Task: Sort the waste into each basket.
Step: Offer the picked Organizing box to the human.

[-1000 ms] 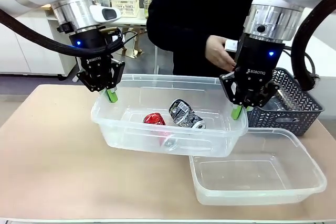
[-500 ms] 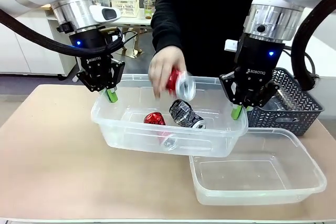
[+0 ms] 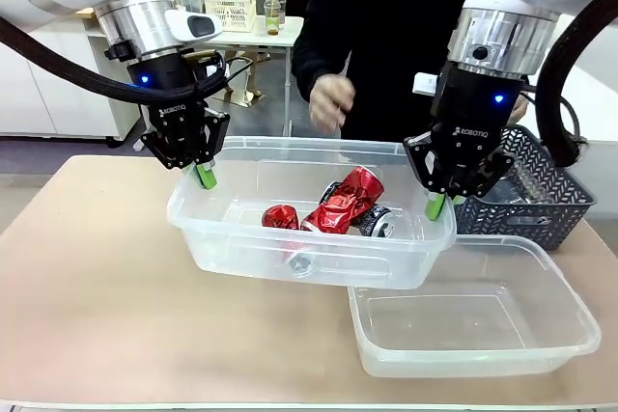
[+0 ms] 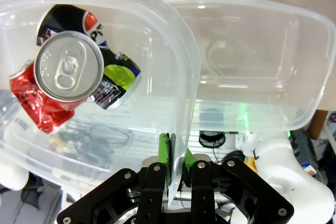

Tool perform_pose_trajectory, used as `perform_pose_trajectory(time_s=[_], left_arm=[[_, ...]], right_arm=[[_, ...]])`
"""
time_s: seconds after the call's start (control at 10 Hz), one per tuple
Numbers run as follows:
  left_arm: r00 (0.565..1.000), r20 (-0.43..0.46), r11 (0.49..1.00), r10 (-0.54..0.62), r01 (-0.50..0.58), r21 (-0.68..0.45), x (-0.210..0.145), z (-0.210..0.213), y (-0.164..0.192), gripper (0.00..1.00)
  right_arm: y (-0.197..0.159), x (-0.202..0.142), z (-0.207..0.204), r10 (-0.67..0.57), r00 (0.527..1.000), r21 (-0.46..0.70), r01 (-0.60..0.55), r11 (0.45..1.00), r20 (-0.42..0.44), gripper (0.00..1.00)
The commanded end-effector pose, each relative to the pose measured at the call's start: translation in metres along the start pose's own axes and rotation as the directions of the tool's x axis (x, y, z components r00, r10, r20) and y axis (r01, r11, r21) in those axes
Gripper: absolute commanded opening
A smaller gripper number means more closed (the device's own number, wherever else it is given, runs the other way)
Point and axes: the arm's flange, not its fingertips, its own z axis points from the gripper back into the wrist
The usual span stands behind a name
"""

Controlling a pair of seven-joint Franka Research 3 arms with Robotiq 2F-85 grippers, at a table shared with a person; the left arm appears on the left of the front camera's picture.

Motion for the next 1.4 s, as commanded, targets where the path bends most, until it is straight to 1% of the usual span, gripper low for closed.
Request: perform_pose_trajectory(time_s=[0.0, 0.8, 0.9, 1.0, 1.1, 1.2, 1.3], left_arm=[[1.0, 0.01, 1.0, -0.003, 0.004, -0.006, -0.003, 0.003, 0.0, 0.05], [1.0, 0.0, 1.0, 0.0, 0.0, 0.0, 0.0, 0.0, 0.0, 0.05], [1.0, -0.008, 1.0, 0.02, -0.02, 0.009, 0.029, 0.01, 0.007, 0.05], [0.991, 0.095, 0.996, 0.089, -0.09, 0.005, 0.06, 0.021, 0.015, 0.05], [0.982, 0.164, 0.996, 0.094, -0.093, -0.017, 0.083, 0.024, 0.021, 0.05], [0.963, 0.221, 0.987, 0.156, -0.159, -0.003, 0.1, 0.021, 0.02, 0.05], [0.962, 0.22, 0.985, 0.164, -0.171, 0.015, 0.107, 0.016, 0.018, 0.05]], right_arm=[[0.002, -0.001, 0.003, 0.012, 1.0, 0.013, -0.012, 1.0, -0.005, 0.06], [0.0, 0.0, 0.0, 0.0, 1.0, 0.0, 0.0, 1.0, 0.0, 0.06], [0.01, 0.042, 0.012, 0.052, 0.998, 0.011, -0.052, 0.999, -0.025, 0.06], [0.021, 0.082, 0.021, 0.154, 0.988, -0.005, -0.154, 0.988, -0.03, 0.06], [0.029, 0.116, 0.025, 0.235, 0.97, -0.016, -0.236, 0.972, -0.061, 0.06], [0.033, 0.149, 0.02, 0.209, 0.973, -0.014, -0.212, 0.977, -0.097, 0.06], [0.032, 0.172, 0.013, 0.199, 0.973, -0.006, -0.201, 0.98, -0.114, 0.06]])
